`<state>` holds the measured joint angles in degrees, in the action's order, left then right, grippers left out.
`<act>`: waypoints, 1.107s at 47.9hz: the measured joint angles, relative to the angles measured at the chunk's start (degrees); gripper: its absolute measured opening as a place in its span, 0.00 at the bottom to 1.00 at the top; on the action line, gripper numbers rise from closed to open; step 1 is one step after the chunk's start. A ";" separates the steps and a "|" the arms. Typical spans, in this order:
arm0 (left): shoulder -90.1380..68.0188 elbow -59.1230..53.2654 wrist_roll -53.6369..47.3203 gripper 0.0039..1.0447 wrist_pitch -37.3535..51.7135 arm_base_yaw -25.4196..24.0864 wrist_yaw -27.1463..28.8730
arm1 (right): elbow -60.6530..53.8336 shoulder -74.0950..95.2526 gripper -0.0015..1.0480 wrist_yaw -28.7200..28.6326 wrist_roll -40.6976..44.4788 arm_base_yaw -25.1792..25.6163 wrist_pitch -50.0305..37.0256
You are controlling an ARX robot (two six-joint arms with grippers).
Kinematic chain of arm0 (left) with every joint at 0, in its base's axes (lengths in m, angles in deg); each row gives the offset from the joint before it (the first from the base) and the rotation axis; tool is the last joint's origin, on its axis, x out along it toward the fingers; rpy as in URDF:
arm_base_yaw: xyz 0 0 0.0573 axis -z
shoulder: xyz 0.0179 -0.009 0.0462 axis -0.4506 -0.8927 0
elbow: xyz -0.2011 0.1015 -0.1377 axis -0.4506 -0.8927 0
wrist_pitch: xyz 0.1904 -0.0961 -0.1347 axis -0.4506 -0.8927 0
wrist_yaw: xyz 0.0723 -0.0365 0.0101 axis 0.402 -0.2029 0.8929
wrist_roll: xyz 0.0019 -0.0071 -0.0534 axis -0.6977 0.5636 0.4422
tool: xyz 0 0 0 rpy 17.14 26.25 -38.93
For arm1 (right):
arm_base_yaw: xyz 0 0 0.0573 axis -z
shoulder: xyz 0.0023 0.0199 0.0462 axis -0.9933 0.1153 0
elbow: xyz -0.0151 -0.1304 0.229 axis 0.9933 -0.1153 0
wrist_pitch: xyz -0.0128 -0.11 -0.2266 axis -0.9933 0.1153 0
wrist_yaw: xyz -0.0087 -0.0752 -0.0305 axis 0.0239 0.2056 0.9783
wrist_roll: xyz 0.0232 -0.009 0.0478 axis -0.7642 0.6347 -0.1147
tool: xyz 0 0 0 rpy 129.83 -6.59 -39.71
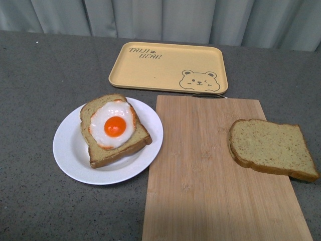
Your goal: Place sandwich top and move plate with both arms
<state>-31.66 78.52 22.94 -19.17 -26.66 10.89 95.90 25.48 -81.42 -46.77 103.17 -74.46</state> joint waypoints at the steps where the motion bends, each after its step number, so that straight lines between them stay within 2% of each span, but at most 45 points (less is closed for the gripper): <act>1: 0.00 0.00 0.00 0.94 0.00 0.00 0.00 | 0.87 1.38 0.91 -1.49 0.00 0.24 0.68; 13: 0.00 0.00 0.00 0.94 0.00 0.00 0.00 | 8.39 13.88 0.91 -11.19 1.25 2.25 6.54; 22: 0.00 0.00 0.00 0.94 0.00 0.00 -0.02 | 12.17 22.45 0.91 -12.22 2.27 1.29 7.34; 28: 0.00 0.00 0.00 0.94 0.00 0.00 -0.02 | 14.43 28.41 0.91 -13.99 0.46 -1.18 5.29; 34: 0.00 0.00 0.00 0.94 0.00 0.00 0.00 | 16.28 32.72 0.67 -13.62 -2.16 -3.87 3.82; 47: 0.00 0.00 0.00 0.94 0.00 0.00 0.00 | 18.01 35.23 0.30 -12.72 -5.14 -5.49 2.97; 53: 0.00 0.00 0.00 0.94 0.00 0.00 -0.02 | 18.05 34.71 0.08 -12.79 -5.14 -5.29 4.50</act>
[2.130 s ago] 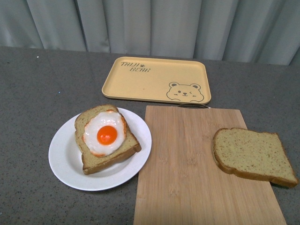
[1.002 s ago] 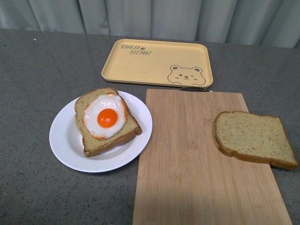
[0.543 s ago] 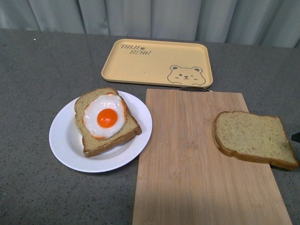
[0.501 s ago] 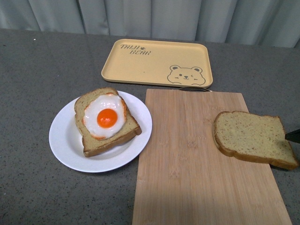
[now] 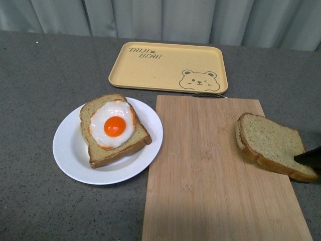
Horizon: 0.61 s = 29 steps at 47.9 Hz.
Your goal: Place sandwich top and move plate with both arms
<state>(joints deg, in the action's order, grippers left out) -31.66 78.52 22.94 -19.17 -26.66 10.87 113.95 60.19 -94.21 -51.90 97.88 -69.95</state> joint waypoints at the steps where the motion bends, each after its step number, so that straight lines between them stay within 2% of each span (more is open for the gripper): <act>1: 0.00 0.00 0.00 0.94 0.00 0.00 0.00 | 0.00 -0.28 0.06 -0.09 0.02 0.07 0.31; 3: 0.00 0.00 0.00 0.94 0.00 0.00 0.00 | -0.11 -1.25 0.02 -0.44 0.11 0.24 0.52; 11: 0.00 0.00 0.00 0.94 0.00 0.00 0.00 | -1.05 -5.99 0.02 -2.54 0.81 0.74 1.11; 14: 0.00 0.00 0.00 0.94 0.00 0.00 0.00 | -1.42 -8.33 0.02 -4.07 1.31 0.74 1.38; 17: 0.00 0.00 0.00 0.94 0.00 0.00 0.00 | -1.97 -12.39 0.02 -7.96 1.75 0.39 1.25; 22: 0.00 0.00 0.00 0.94 0.00 0.00 0.00 | -2.14 -17.79 0.02 -12.59 2.93 -2.64 1.03; 29: 0.00 0.00 0.00 0.94 0.00 0.00 0.00 | -0.35 -18.25 0.02 -13.70 2.29 -9.53 -1.22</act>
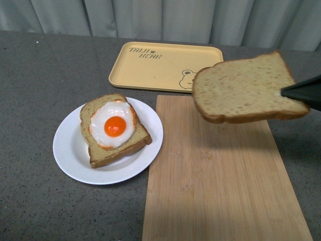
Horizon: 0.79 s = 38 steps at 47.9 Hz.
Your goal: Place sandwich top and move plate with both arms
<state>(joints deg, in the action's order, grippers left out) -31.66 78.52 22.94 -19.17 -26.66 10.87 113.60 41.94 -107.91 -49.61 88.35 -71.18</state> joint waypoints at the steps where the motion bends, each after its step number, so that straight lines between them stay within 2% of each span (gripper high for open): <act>1: 0.00 0.00 0.00 0.94 0.00 0.00 0.02 | 0.85 0.79 0.02 0.07 -0.52 -1.99 -0.92; 3: 0.00 0.00 0.00 0.94 0.00 0.00 0.00 | 2.71 2.62 0.02 0.15 -1.90 -5.29 -2.43; 17: 0.00 0.00 0.00 0.94 0.00 0.00 0.00 | 16.55 17.75 0.02 0.42 -10.40 -19.19 -6.34; 26: 0.00 0.00 0.00 0.94 0.00 0.00 0.00 | 22.95 24.37 0.02 0.96 -13.59 -24.11 -5.90; 38: 0.00 0.00 0.00 0.94 0.00 0.00 0.00 | 28.22 29.62 0.02 2.67 -15.32 -26.53 -3.85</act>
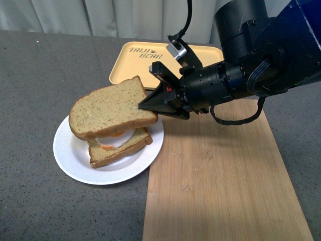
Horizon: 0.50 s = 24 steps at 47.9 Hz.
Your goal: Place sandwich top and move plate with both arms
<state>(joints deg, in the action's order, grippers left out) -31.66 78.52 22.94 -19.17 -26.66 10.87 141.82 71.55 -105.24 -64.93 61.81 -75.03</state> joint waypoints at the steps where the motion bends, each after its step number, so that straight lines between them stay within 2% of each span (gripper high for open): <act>1: 0.00 0.00 0.00 0.94 0.00 0.00 0.00 | 0.22 0.22 0.02 0.17 0.07 -0.11 0.50; 6: 0.00 0.00 0.00 0.94 0.00 0.00 0.02 | 0.42 0.96 0.02 1.51 0.90 -0.55 2.29; 11: 0.00 0.00 0.00 0.94 0.00 0.00 0.00 | 0.24 0.87 0.25 4.46 1.64 -0.46 3.50; 21: 0.00 0.00 0.00 0.94 0.00 0.00 0.00 | -3.91 -3.04 0.54 11.58 3.54 1.55 1.46; 24: 0.00 0.00 0.00 0.94 0.00 0.00 0.00 | -4.26 -3.98 0.63 12.02 3.58 2.12 1.53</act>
<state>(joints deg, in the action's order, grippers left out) -31.66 78.52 22.94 -19.17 -26.66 10.87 137.56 67.57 -93.22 -61.35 63.93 -73.50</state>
